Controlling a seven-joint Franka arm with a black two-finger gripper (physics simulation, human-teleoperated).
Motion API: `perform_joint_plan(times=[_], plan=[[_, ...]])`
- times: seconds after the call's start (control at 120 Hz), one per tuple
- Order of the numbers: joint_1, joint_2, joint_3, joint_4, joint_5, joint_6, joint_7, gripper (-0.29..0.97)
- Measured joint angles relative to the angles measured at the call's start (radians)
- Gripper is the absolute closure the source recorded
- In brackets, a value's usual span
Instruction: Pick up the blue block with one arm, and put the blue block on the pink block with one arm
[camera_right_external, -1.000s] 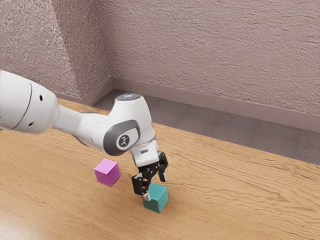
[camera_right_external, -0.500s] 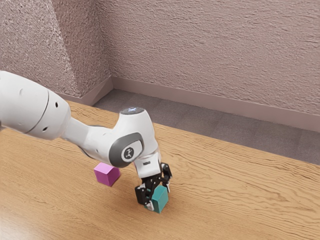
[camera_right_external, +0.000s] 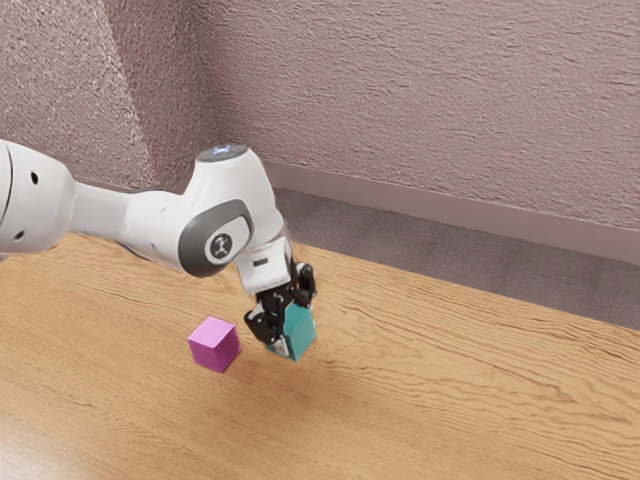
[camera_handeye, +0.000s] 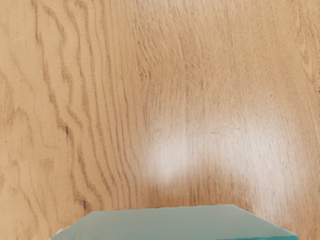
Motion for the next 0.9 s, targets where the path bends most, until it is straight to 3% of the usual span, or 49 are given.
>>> perform_joint_plan(times=[0.125, 0.242, 0.575, 0.9], plan=[[0.014, -0.090, 0.098, -0.042, 0.000, -0.059, 0.008, 0.38], [0.055, -0.104, 0.142, -0.070, 0.009, -0.089, 0.020, 0.37], [0.091, -0.042, 0.154, -0.070, 0.053, -0.077, 0.050, 0.38], [0.034, -0.015, 0.194, -0.038, 0.070, -0.066, 0.085, 0.38]])
